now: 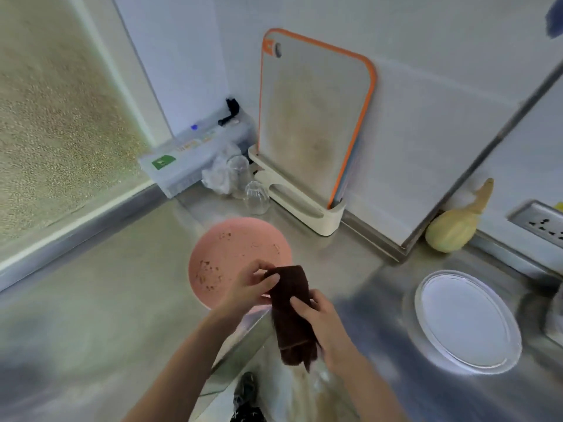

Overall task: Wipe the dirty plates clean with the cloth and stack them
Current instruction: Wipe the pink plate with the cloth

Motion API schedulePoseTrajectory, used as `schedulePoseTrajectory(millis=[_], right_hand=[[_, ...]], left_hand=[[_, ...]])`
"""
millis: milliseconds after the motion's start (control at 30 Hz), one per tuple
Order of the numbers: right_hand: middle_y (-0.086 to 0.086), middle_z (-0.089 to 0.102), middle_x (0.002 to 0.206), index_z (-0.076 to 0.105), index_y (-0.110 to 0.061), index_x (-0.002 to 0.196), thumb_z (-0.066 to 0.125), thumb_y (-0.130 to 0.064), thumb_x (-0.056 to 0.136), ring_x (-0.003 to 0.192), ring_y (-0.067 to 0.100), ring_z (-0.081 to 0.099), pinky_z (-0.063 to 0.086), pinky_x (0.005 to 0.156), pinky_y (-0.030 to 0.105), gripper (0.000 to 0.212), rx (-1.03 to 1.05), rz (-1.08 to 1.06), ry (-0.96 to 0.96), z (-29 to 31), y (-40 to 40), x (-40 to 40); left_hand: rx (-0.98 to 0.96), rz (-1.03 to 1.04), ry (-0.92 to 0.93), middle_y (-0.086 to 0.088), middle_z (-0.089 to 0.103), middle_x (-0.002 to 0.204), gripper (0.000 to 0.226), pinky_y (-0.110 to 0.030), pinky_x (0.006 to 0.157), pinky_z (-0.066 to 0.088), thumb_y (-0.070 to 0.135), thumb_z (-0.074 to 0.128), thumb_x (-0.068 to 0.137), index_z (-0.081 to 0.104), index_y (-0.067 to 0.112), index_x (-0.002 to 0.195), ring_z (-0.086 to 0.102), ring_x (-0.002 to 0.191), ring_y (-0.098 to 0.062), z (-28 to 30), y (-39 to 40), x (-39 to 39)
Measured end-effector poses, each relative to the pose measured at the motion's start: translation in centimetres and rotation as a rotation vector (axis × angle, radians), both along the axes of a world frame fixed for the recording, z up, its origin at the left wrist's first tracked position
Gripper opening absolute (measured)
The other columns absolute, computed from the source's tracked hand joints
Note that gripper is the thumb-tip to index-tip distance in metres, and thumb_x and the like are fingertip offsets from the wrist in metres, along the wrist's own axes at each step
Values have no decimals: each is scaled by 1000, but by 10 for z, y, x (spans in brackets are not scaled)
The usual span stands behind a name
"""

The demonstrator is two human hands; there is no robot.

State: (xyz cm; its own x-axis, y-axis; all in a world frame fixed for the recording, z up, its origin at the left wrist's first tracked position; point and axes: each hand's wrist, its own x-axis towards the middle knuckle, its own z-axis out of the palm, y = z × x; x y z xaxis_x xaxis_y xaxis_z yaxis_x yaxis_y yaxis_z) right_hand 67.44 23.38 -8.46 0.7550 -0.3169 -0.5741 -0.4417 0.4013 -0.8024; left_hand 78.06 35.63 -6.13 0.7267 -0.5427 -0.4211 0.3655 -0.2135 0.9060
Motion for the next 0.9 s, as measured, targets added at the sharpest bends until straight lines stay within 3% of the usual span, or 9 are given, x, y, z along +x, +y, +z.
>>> schedulePoseTrajectory(millis=[100, 233, 300, 367, 467, 600, 667, 767, 900], right_hand=[[18, 66, 92, 55, -6, 97, 64, -12, 88, 77, 24, 66, 56, 67, 34, 14, -149, -47, 6, -5, 27, 34], [10, 67, 90, 55, -20, 95, 64, -19, 88, 83, 27, 66, 55, 76, 47, 11, -362, -86, 65, -14, 53, 69], [0, 66, 90, 54, -20, 102, 62, -21, 89, 82, 18, 65, 54, 69, 34, 15, -492, -89, 117, -16, 61, 79], [-6, 63, 91, 53, -20, 111, 61, -22, 90, 79, 11, 62, 48, 62, 22, 22, -620, -103, 182, -16, 66, 85], [-6, 62, 91, 54, -18, 116, 62, -22, 90, 78, 10, 60, 45, 61, 20, 28, -648, -148, 249, -21, 69, 87], [-7, 62, 88, 55, -21, 107, 62, -21, 89, 74, 3, 58, 44, 57, 20, 19, -622, -186, 286, -26, 68, 91], [-8, 61, 86, 55, -20, 107, 62, -22, 89, 75, 7, 60, 48, 60, 25, 19, -623, -192, 293, -27, 68, 93], [-11, 61, 86, 56, -21, 109, 62, -23, 89, 78, 9, 61, 50, 64, 28, 21, -628, -193, 291, -27, 68, 94], [-11, 59, 86, 55, -19, 113, 62, -22, 89, 78, 7, 59, 45, 61, 23, 25, -630, -185, 273, -27, 69, 94]], left_hand=[[81, -28, 19, -9, 66, 87, 8, -27, 65, 54, 9, 58, 90, 54, 16, 89, 63, 69, -15, -11, 23, 38], [250, 36, -164, -5, 64, 97, 10, -21, 58, 50, 18, 62, 88, 55, 19, 94, 64, 68, -13, -30, 50, 86], [396, 158, -306, -7, 56, 109, 23, -19, 56, 48, 17, 63, 87, 53, 15, 107, 60, 71, -15, -43, 65, 107], [588, 241, -354, -9, 45, 121, 39, -26, 70, 45, 16, 62, 86, 48, 11, 122, 59, 83, -23, -56, 80, 122], [753, 243, -251, -11, 44, 127, 44, -31, 79, 39, 21, 58, 87, 46, 12, 129, 57, 103, -30, -78, 97, 136], [768, 145, -288, -12, 63, 110, 25, -34, 74, 48, 24, 49, 91, 61, 17, 112, 63, 92, -30, -102, 107, 140], [736, 146, -325, -10, 62, 105, 22, -36, 75, 50, 21, 46, 92, 64, 16, 105, 62, 88, -28, -102, 107, 137], [741, 154, -364, -5, 53, 116, 26, -27, 74, 37, 23, 43, 95, 63, 20, 112, 51, 83, -18, -100, 108, 134], [756, 196, -426, 0, 48, 129, 28, -28, 76, 37, 26, 45, 95, 63, 26, 116, 53, 107, -20, -95, 109, 130]])
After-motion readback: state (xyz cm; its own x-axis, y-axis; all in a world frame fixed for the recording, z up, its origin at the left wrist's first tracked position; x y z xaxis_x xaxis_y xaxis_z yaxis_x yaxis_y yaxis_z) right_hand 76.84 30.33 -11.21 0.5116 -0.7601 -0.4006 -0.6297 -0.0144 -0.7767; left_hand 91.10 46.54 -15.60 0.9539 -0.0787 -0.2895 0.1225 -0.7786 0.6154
